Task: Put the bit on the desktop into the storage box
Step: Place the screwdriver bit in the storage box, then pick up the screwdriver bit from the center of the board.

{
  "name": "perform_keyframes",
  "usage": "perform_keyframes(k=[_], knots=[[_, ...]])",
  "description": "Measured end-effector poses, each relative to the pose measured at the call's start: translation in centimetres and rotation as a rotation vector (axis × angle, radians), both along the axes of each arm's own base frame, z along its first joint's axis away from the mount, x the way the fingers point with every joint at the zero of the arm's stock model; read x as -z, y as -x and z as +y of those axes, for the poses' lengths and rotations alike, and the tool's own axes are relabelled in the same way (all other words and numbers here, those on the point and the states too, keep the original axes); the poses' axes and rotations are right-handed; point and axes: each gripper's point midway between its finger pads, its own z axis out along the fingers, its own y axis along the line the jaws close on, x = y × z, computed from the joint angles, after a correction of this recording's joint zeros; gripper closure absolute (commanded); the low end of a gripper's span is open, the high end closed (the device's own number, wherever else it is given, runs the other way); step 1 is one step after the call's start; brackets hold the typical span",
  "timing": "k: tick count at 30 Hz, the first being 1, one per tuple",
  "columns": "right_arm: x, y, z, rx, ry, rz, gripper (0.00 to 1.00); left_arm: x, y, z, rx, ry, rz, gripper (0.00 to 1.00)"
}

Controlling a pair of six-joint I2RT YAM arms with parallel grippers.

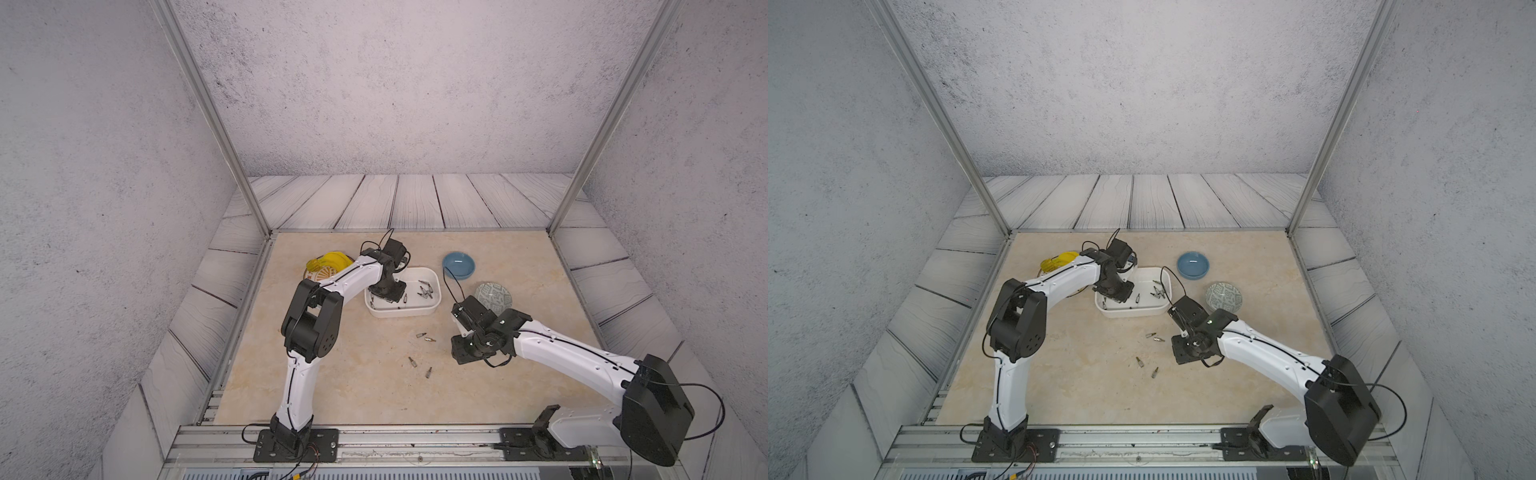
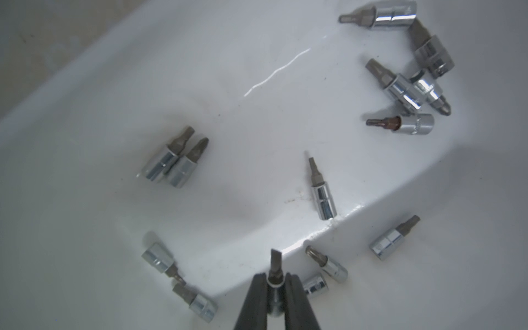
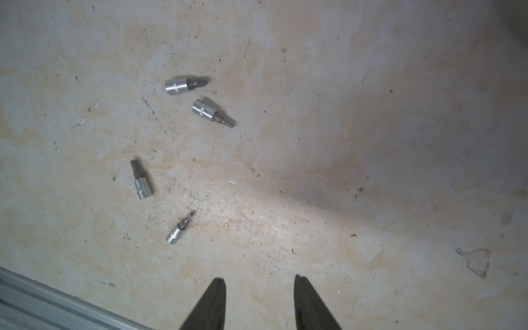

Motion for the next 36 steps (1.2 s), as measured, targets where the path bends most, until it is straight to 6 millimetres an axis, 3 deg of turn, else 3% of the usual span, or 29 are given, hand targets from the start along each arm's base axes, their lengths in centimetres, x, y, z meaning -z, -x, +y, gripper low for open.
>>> perform_keyframes(k=[14,20,25,32,36], knots=[[3.1,1.9,3.5,-0.082,0.040,0.050,0.56,3.2,-0.1,-0.2,-0.003,-0.020,0.056,1.00],[4.5,2.5,4.7,-0.108,0.061,0.070,0.56,3.3,-0.2,-0.3,-0.010,-0.016,0.058,0.99],[5.3,2.1,6.0,-0.121,0.073,0.076,0.56,3.3,-0.2,-0.5,-0.020,-0.004,0.060,0.55],[5.7,1.6,7.3,-0.132,0.073,0.072,0.56,3.0,-0.7,-0.8,-0.029,0.008,0.036,0.40],[5.5,1.4,7.5,-0.135,0.070,0.065,0.56,2.0,-0.6,-0.1,-0.051,0.003,0.002,0.26]])
